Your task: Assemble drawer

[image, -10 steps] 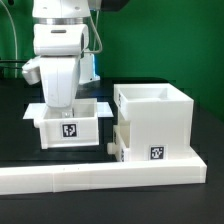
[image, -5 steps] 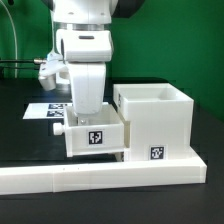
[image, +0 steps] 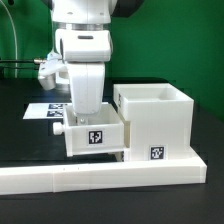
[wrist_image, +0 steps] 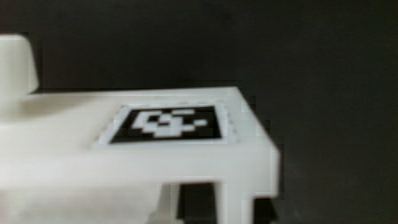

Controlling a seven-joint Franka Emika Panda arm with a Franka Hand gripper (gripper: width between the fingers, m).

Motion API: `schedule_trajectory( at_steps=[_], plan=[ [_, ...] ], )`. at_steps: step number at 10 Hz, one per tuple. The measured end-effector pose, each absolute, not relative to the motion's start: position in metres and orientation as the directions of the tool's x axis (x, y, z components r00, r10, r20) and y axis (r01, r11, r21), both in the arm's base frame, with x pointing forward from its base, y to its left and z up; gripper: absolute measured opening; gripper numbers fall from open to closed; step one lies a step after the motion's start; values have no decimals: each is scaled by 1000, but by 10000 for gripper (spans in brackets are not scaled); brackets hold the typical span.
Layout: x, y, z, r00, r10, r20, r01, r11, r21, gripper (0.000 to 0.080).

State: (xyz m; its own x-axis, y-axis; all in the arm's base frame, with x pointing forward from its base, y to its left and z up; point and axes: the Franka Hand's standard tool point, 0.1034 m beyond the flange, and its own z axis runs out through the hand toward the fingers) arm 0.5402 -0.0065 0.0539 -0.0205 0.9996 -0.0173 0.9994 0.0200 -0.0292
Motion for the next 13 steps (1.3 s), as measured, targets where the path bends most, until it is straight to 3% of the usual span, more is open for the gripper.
schedule_trajectory(
  at_steps=[13],
  plan=[
    [543, 23, 57, 27, 1000, -7, 999, -27, -28, 42]
  ],
)
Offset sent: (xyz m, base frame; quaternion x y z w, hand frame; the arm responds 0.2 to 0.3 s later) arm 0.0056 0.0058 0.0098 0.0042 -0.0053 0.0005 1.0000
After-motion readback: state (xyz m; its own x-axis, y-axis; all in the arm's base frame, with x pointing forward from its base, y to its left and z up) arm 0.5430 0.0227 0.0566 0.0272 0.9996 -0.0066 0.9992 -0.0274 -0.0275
